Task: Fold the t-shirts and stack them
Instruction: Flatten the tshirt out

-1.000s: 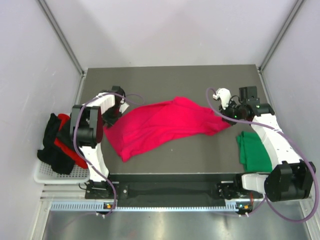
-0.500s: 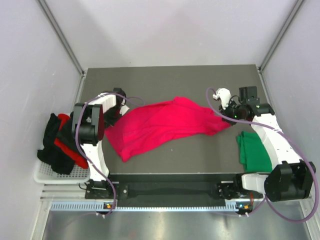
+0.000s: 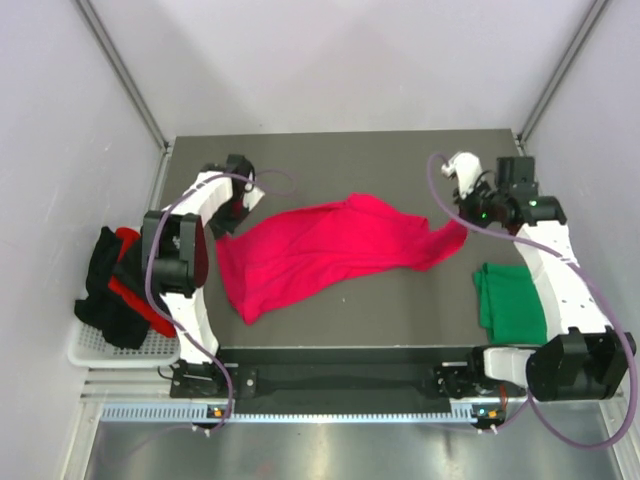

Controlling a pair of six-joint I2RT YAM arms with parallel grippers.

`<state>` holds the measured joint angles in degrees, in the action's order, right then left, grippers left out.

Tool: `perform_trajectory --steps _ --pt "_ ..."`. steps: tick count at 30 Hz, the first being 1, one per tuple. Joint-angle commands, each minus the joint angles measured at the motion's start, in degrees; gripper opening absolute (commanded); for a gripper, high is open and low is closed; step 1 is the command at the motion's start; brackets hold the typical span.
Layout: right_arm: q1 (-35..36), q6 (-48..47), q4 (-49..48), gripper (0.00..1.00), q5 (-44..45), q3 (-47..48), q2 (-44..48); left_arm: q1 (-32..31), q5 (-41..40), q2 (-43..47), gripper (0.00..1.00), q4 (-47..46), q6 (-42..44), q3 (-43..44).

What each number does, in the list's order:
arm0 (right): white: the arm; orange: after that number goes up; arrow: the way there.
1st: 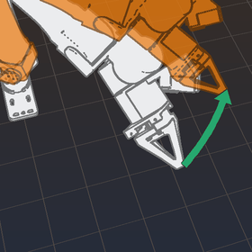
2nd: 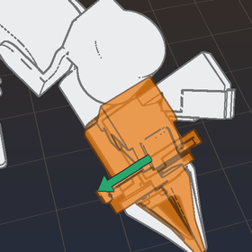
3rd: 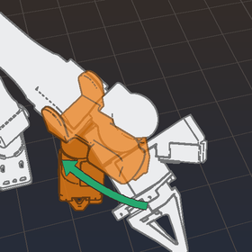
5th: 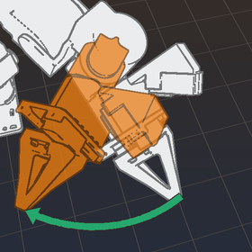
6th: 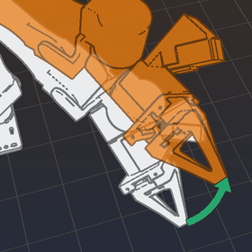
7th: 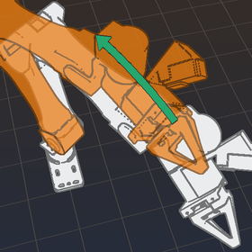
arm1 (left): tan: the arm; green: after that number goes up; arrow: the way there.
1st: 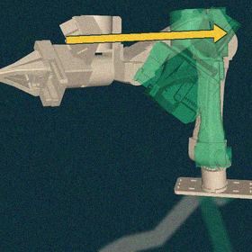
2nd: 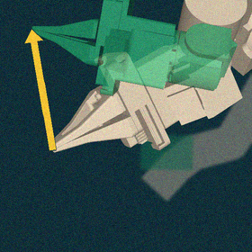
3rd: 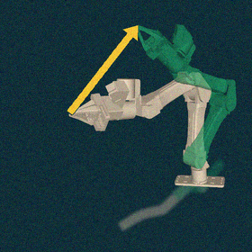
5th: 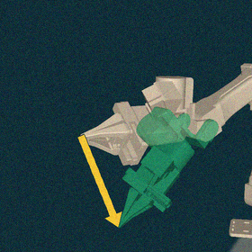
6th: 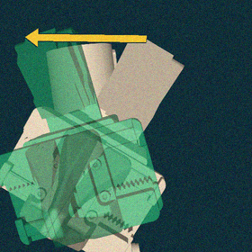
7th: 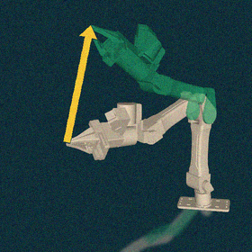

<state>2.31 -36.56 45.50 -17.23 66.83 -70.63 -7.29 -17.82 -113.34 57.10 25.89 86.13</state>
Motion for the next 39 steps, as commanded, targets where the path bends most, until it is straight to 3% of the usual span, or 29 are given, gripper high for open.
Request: perform_trajectory --steps 1,10,15,19,22,24,26,27,28,29,30,33,36,39 --pt "-4.4 5.8 -5.3 0.00 3.1 8.6 -0.2 -1.8 2.5 8.3 0.00 3.5 -1.8 6.9" --pt "-8.2 14.1 -5.6 0.00 1.2 27.2 -4.5 -3.2 5.3 17.4 0.00 4.1 -3.4 15.5" --pt "-8.2 12.4 -2.3 0.00 1.9 29.1 -3.2 -3.4 5.4 17.8 0.00 7.4 -3.3 21.9" --pt "-8.2 6.6 2.1 0.00 -0.7 24.6 2.9 -3.8 6.8 20.3 0.00 7.4 -3.9 21.7" --pt "-8.1 -2.5 12.7 0.00 -14.0 23.2 6.9 -4.6 7.2 21.7 0.00 7.0 -4.2 20.0" --pt "-8.2 -11.6 26.2 0.00 -21.8 24.5 8.0 -4.8 6.9 22.5 0.00 6.1 -4.3 18.8" --pt "-7.3 -17.3 37.8 0.00 -29.8 27.6 7.9 -4.9 6.6 22.6 0.00 4.8 -4.1 17.6" --pt "-6.4 -16.5 39.0 0.01 -31.0 28.4 7.3 -4.9 6.1 22.2 0.00 4.5 -4.0 17.3" --pt "-4.6 -14.9 38.9 0.06 -30.6 28.4 7.2 -4.9 6.1 21.8 0.00 4.5 -4.0 17.1" --pt "-4.2 -14.1 38.1 0.19 -30.3 27.8 7.1 -5.0 6.4 21.5 0.00 4.5 -4.3 17.0" --pt "-4.2 -13.1 36.4 0.44 -29.8 26.6 6.7 -5.1 7.1 20.9 0.00 4.6 -4.7 16.9" --pt "-4.2 -8.7 27.1 0.58 -26.2 20.0 5.0 -6.2 7.9 20.4 0.00 4.3 -5.6 15.7" --pt "-4.2 -0.4 15.2 0.57 -20.3 15.4 1.7 -7.6 8.2 20.3 0.00 3.6 -6.1 13.6" --pt "-4.2 5.6 6.0 0.46 -14.4 15.1 -8.6 -7.9 8.7 20.2 0.00 2.8 -6.1 11.1"
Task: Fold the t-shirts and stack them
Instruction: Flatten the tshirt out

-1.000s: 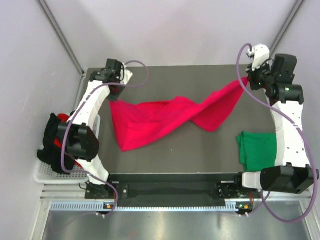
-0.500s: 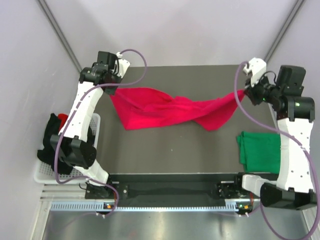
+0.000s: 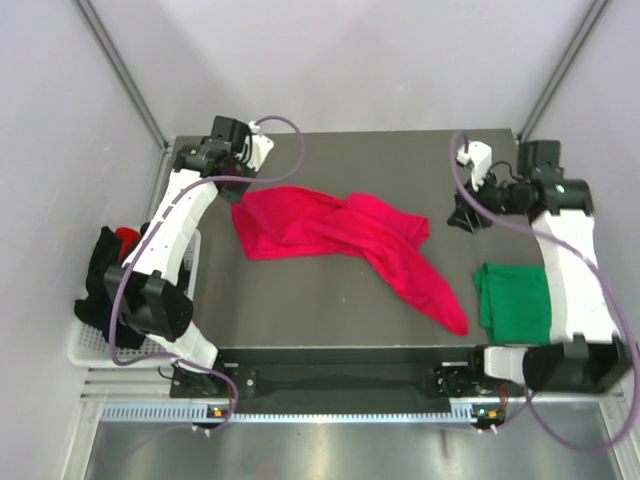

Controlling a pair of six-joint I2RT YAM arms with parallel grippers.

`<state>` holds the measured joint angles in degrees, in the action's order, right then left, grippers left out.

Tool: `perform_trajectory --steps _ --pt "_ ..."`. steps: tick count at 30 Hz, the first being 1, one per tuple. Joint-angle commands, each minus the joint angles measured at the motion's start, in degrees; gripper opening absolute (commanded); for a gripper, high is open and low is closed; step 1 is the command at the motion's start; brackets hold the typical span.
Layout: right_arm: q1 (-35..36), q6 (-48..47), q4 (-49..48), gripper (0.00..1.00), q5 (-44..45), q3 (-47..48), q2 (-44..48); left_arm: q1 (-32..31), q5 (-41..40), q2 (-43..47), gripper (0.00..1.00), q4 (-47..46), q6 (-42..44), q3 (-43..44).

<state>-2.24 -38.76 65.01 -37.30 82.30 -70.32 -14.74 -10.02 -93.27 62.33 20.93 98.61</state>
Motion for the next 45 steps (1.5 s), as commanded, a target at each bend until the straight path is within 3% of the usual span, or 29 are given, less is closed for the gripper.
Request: perform_trajectory --steps 1,11,24,35,45 --pt "0.3 8.7 -14.9 0.45 5.9 1.2 -14.1 -0.5 1.0 -0.1 0.00 -2.9 -0.9 -2.9" --pt "4.6 8.5 -17.9 0.42 15.1 12.8 -39.3 -0.9 1.8 -0.2 0.00 -5.3 -1.4 -10.6" --pt "6.0 8.1 -18.7 0.41 17.0 13.4 -47.0 -1.0 1.8 -0.8 0.00 -7.1 -2.3 -14.9" --pt "8.0 6.9 -17.6 0.35 10.2 13.6 -47.7 -1.1 2.6 -1.4 0.00 -7.3 -3.1 -15.8" --pt "9.0 7.5 -12.7 0.35 5.8 20.9 -55.4 -1.2 1.8 -1.0 0.00 -7.1 -2.8 -16.2"
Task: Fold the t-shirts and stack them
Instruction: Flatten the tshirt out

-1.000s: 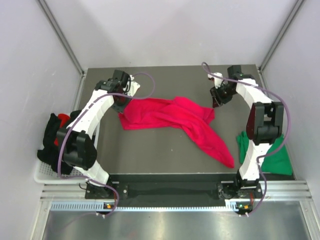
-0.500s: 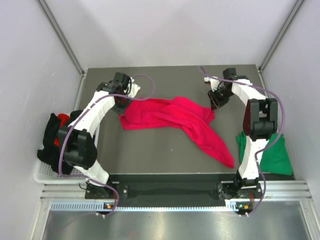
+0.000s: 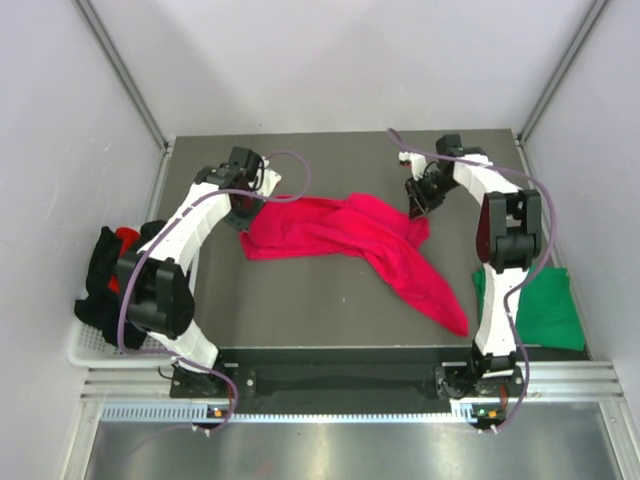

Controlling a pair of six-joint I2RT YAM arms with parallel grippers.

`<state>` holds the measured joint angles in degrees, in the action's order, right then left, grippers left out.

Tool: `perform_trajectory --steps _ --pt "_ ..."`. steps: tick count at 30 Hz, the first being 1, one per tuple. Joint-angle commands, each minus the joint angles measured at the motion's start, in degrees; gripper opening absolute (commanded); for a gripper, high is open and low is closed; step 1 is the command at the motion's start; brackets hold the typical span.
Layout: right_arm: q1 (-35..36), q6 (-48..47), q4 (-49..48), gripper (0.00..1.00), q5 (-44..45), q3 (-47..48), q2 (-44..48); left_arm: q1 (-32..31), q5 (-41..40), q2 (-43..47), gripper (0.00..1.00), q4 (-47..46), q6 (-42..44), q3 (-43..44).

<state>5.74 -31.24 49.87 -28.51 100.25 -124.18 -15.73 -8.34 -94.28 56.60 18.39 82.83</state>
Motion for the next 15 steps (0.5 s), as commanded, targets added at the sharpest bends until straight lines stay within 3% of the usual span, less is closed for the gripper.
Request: perform_trajectory --steps 1,15 --pt "1.3 0.0 2.6 0.34 -3.1 3.2 -1.9 -0.2 0.0 -0.1 0.00 -1.5 -0.4 -0.5" --pt "2.3 -0.3 3.4 0.34 -3.8 4.2 -3.9 -0.4 -0.4 -0.5 0.00 -1.9 -0.5 -1.5"
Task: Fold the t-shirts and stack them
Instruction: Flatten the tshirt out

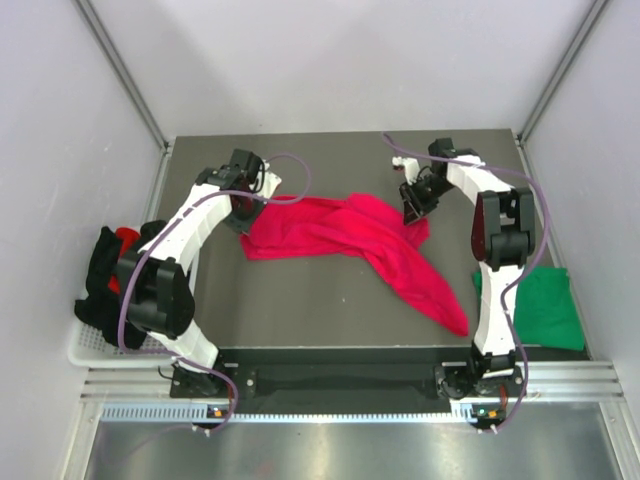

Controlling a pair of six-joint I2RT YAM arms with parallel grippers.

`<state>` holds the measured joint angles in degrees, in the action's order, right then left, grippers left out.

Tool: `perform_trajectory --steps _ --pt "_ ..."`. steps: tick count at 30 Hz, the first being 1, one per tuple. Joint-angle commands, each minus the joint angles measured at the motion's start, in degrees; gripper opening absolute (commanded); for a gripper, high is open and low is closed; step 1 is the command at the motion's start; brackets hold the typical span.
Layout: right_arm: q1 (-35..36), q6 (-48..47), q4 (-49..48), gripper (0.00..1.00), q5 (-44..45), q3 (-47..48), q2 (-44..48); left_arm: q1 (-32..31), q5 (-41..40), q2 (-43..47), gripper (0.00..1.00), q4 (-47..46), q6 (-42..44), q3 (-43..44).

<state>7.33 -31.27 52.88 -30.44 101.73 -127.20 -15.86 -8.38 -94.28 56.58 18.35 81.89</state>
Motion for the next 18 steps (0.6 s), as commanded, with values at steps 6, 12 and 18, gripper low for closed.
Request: perform_trajectory --steps 6,12,18 --pt "0.9 0.0 -0.2 0.17 -2.1 2.5 -0.8 -0.3 -0.7 -0.2 0.00 -1.9 -0.4 -1.0" --pt "0.9 0.7 -3.1 0.00 1.0 2.3 5.1 -0.3 -2.0 -0.2 0.00 -2.3 0.2 0.7" --pt "0.6 -0.1 -9.5 0.00 11.3 1.2 19.8 0.3 -5.6 1.1 0.00 -2.3 2.0 8.0"
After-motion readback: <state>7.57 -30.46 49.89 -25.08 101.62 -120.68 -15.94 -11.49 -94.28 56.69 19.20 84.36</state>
